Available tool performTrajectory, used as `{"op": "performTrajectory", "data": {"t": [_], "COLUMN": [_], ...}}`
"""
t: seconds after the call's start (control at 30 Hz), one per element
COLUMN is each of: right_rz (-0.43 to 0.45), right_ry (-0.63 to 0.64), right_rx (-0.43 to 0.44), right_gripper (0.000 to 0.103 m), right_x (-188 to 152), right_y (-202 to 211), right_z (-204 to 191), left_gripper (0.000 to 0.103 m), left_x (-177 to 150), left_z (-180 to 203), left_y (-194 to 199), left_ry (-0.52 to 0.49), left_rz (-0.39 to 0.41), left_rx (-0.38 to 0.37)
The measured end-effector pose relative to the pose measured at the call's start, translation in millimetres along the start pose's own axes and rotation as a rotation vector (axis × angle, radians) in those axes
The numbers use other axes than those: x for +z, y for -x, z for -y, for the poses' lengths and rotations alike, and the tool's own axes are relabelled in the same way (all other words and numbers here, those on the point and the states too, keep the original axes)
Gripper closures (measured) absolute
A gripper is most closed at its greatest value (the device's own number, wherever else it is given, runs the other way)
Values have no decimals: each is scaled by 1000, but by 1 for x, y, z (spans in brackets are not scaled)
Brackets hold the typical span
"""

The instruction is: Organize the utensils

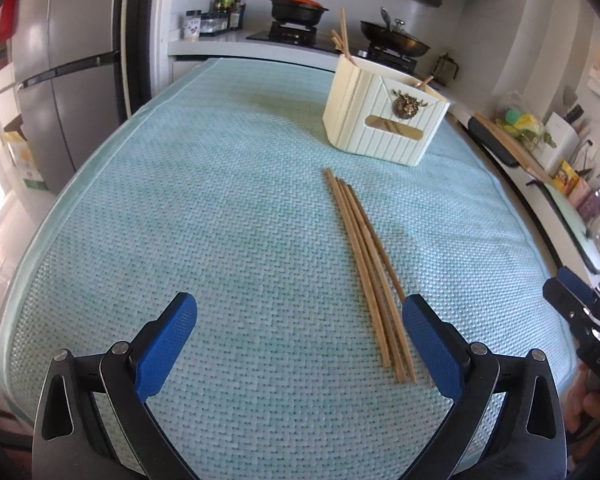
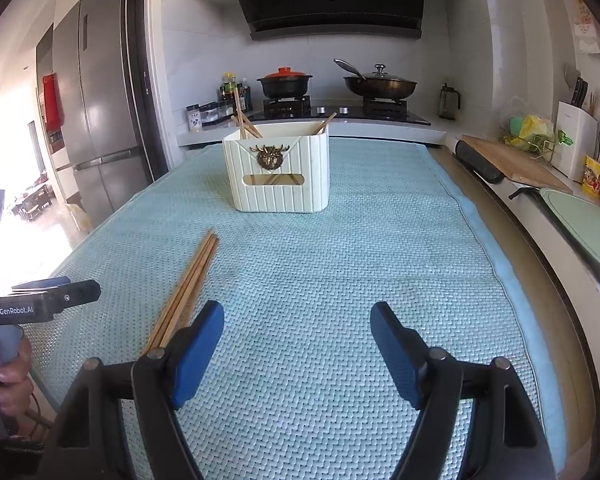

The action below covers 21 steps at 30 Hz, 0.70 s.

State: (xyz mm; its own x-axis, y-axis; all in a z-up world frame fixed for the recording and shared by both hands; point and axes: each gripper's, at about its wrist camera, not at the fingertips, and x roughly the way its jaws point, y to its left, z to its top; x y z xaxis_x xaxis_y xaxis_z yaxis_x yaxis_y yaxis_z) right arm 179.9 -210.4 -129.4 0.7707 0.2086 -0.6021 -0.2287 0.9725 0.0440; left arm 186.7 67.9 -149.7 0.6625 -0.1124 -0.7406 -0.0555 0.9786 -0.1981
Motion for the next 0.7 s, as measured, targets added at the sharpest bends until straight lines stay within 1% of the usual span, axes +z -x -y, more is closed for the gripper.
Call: {"op": "performTrajectory", "data": {"t": [0.03, 0.1, 0.23, 0.3, 0.33, 0.4, 0.47, 0.57, 0.63, 0.7], "right_rz": [-9, -27, -44, -59, -65, -97, -125, -162, -181, -193], "right_ry": [7, 22, 28, 35, 35, 38, 49, 61, 72, 96], "right_rx": [3, 12, 29, 37, 44, 80, 123, 167, 192, 194], "right_gripper": [27, 34, 42, 53, 56, 66, 71, 76, 77, 77], "right_x": [-1, -3, -5, -5, -5, -5, -2, 8, 17, 25], "right_y": [-3, -8, -15, -21, -25, -38, -54, -79, -95, -110], "right_z": [-2, -7, -14, -19, -22, -30, -40, -54, -64, -75], "left_gripper": [1, 1, 1, 1, 1, 1, 1, 1, 1, 1], "left_x": [-1, -1, -1, -1, -1, -2, -2, -2, -2, -3], "left_z": [-2, -4, -3, -3, -3, -5, -8, -11, -15, -19], "left_y": [0, -1, -4, -5, -5, -6, -5, -4, -2, -1], "left_ry": [1, 5, 2, -5, -5, 1, 11, 20, 25, 32], "left_rz": [0, 1, -1, 2, 3, 3, 1, 8, 13, 14], "left_rx": [9, 17, 27, 38, 41, 45, 50, 62, 76, 84]}}
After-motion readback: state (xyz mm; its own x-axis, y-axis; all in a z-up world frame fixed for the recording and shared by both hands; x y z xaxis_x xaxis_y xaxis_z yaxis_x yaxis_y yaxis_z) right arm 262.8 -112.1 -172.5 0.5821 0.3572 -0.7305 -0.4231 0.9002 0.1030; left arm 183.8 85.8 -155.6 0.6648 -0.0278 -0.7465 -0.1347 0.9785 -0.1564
